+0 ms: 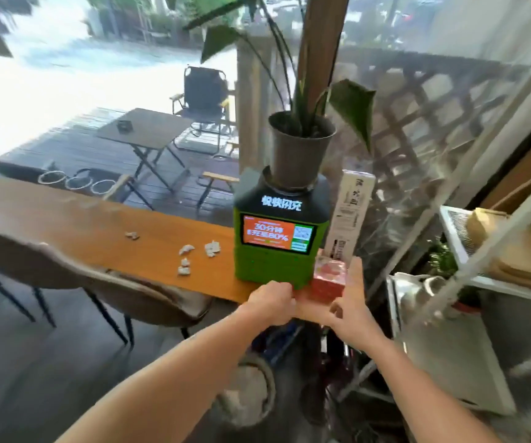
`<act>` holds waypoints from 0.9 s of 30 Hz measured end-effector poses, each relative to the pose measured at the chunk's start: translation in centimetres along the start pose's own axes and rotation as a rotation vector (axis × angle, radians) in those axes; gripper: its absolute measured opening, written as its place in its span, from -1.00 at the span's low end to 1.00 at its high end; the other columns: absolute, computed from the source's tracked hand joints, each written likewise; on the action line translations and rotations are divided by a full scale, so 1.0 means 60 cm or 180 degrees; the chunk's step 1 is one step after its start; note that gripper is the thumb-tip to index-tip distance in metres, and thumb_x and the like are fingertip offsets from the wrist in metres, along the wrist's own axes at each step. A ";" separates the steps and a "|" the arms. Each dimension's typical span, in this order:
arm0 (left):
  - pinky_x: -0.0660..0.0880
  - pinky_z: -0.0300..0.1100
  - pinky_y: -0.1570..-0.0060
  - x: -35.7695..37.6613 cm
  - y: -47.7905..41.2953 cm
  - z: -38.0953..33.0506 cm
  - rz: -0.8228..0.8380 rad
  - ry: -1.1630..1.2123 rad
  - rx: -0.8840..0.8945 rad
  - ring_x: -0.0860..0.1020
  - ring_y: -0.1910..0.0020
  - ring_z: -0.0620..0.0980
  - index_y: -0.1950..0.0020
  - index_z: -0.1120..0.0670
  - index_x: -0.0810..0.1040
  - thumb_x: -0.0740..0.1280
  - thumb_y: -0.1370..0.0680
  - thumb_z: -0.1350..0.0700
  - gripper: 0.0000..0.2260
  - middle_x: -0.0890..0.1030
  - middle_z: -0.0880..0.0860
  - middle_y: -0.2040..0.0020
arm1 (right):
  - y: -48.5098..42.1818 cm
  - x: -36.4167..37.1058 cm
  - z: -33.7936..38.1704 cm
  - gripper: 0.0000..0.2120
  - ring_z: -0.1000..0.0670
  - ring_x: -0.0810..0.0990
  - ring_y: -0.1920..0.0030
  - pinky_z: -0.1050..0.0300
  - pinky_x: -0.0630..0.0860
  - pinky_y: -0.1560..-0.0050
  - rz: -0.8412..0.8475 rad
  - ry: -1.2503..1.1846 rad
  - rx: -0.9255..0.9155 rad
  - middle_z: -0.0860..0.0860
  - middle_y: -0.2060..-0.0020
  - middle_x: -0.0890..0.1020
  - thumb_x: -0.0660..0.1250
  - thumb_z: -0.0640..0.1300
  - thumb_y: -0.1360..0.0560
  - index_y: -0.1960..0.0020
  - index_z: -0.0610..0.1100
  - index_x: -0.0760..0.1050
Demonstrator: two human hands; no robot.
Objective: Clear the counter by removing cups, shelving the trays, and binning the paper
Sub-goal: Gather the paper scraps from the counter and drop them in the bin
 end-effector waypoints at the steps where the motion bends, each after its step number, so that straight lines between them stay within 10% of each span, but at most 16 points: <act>1: 0.50 0.02 -0.04 -0.009 0.015 0.054 -0.0019 0.0016 -0.0195 0.56 -0.15 0.26 -0.15 0.15 0.52 0.17 -0.56 0.02 -0.71 0.58 0.21 -0.18 | -0.003 0.031 0.041 -0.80 -0.10 0.59 0.03 0.00 0.53 -0.03 0.0147 0.0049 -0.0093 -0.03 0.11 0.62 0.32 0.05 -0.52 0.08 -0.09 0.52; 12: 0.47 -0.02 0.02 -0.044 0.033 0.296 0.0117 -0.0068 -0.0743 0.55 -0.14 0.18 -0.11 0.10 0.50 0.18 -0.55 0.02 -0.76 0.59 0.17 -0.16 | -0.065 0.131 0.237 -0.71 -0.07 0.58 -0.11 0.08 0.50 -0.07 0.0598 0.0067 -0.0515 -0.02 -0.13 0.63 0.29 0.07 -0.52 -0.17 -0.03 0.56; 27: 0.56 -0.03 0.07 -0.157 -0.144 0.503 0.0237 0.0117 -0.0986 0.60 0.04 0.10 -0.04 0.04 0.57 0.22 -0.52 0.06 -0.82 0.64 0.07 0.02 | -0.273 0.247 0.398 -0.81 -0.03 0.60 0.02 0.11 0.55 0.01 0.1095 -0.0224 -0.0445 0.00 0.02 0.63 0.28 -0.04 -0.55 -0.11 -0.03 0.59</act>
Point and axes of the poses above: each hand's wrist, its own y-axis away from the middle knuckle, its own x-axis out of the palm, z = x × y, the point moved 3 cm from there along -y, towards the middle knuckle
